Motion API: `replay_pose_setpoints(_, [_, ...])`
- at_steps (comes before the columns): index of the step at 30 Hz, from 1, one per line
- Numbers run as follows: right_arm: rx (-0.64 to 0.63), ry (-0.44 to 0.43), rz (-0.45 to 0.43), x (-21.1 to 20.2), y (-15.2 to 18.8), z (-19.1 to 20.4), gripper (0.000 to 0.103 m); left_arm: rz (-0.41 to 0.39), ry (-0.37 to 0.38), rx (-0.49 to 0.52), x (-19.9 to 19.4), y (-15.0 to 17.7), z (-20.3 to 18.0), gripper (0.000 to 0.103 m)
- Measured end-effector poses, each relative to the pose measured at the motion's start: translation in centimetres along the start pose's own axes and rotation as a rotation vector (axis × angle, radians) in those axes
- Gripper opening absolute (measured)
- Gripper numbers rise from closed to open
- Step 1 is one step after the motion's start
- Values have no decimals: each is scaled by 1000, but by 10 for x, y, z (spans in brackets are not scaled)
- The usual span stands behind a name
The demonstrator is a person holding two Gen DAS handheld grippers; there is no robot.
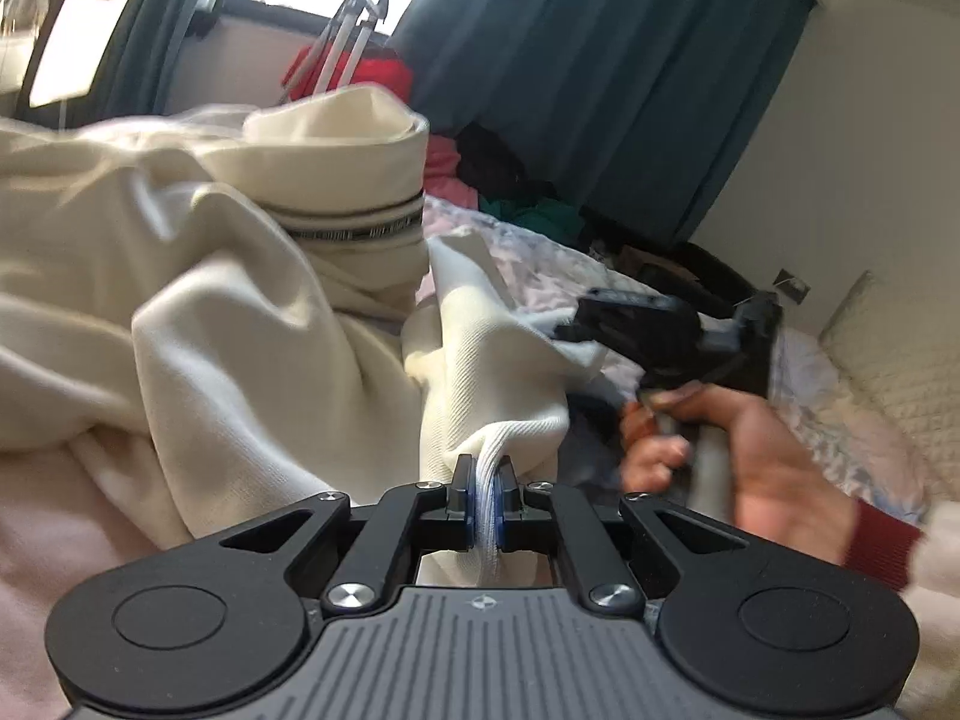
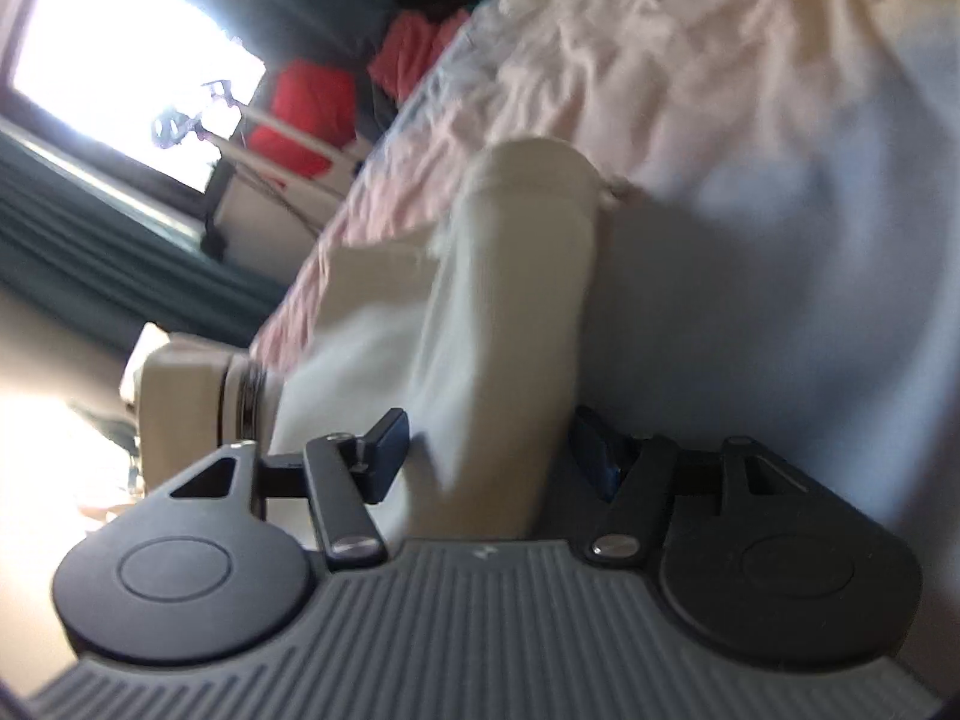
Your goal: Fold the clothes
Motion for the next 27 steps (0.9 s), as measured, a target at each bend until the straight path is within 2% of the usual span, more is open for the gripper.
replay_pose_setpoints(1, [-30,12,-11,5,-2,6,41,6,15,-17,2,0,3,6])
replay_pose_setpoints(2, [-75,34,-23,7,-6,12,20,9,28,-13,4,1,3,5])
replay_pose_setpoints(3, [-123,57,-35,8,-9,19,13,10,41,4,4,3,0,5])
replay_pose_setpoints(7, [-225,37,-144,-20,-40,32,11,16,93,74,7,11,-12,8])
replay_pose_setpoints(10, [-273,65,-214,-55,-68,28,11,20,131,126,8,17,-21,15])
replay_pose_setpoints(13, [-268,126,-251,-89,-84,6,11,24,168,175,6,24,-32,19])
replay_pose_setpoints(16, [-233,190,-280,-120,-90,-27,11,37,174,184,4,28,-39,29])
replay_pose_setpoints(18, [-197,251,-336,-143,-88,-52,11,37,165,178,3,31,-40,31])
replay_pose_setpoints(22, [-25,390,-467,-189,-77,-111,11,27,113,157,-2,30,-39,33])
replay_pose_setpoints(25, [142,370,-456,-201,-68,-153,13,14,74,128,-8,25,-38,36])
replay_pose_setpoints(27, [246,365,-406,-201,-61,-174,14,9,48,92,-9,22,-34,45])
Point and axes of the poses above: each gripper's, at about its wrist camera, not at the fingertips, and x roughly the way its jaws point, z to its left, y to its underside, the point moved 1 cm from there along x, roughly the way its jaws point, and after that the axes turned 11 degrees about -x, right-handed, at the moved point
